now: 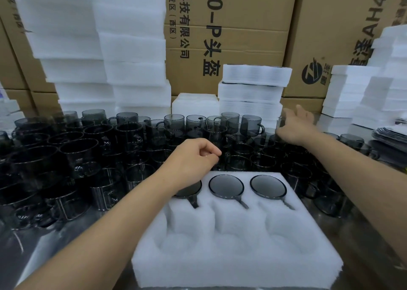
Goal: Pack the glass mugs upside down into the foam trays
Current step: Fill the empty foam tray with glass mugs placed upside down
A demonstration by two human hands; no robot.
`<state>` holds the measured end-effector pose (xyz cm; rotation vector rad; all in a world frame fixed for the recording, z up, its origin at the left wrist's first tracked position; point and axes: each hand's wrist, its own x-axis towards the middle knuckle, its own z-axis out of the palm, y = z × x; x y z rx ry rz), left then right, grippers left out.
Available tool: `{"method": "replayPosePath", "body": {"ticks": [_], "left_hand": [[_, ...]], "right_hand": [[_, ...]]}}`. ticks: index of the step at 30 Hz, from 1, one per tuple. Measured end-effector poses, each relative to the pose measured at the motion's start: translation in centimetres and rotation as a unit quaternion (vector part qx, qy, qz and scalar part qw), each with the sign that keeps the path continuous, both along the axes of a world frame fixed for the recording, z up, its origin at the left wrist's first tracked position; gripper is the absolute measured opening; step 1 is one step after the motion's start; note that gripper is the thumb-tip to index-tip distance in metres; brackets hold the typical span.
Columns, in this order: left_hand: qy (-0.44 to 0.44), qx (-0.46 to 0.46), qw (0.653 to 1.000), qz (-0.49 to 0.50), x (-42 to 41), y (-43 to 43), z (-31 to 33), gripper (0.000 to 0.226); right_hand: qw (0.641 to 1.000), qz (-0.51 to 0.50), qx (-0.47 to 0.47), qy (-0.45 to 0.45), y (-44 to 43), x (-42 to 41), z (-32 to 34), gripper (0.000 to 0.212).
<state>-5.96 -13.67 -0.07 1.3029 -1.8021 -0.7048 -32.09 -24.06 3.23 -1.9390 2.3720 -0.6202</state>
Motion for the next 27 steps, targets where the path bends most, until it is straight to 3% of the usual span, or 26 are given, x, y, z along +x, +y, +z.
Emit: {"method": "replayPosePath", "body": {"ticks": [6, 12, 16, 20, 27], "left_hand": [[-0.005, -0.005, 1.0, -0.009, 0.0, 0.1, 0.1, 0.02], [0.005, 0.0, 1.0, -0.018, -0.1, -0.2, 0.1, 0.018], [0.009, -0.002, 1.0, -0.013, -0.1, -0.3, 0.0, 0.015], [0.058, 0.014, 0.998, -0.016, -0.1, -0.3, 0.1, 0.008], [0.188, 0.079, 0.979, -0.027, -0.1, -0.1, 1.1, 0.023]], "right_hand": [[0.999, -0.043, 0.025, -0.015, -1.0, 0.0, -0.5, 0.059], [0.996, -0.049, -0.066, -0.025, -0.3, 0.6, -0.1, 0.03], [0.985, 0.019, -0.151, -0.081, 1.7, 3.3, 2.2, 0.021], [0.95, 0.124, -0.228, -0.175, 5.6, 7.2, 3.2, 0.006], [0.869, 0.296, -0.204, -0.34, 11.0, 10.5, -1.1, 0.019]]}}
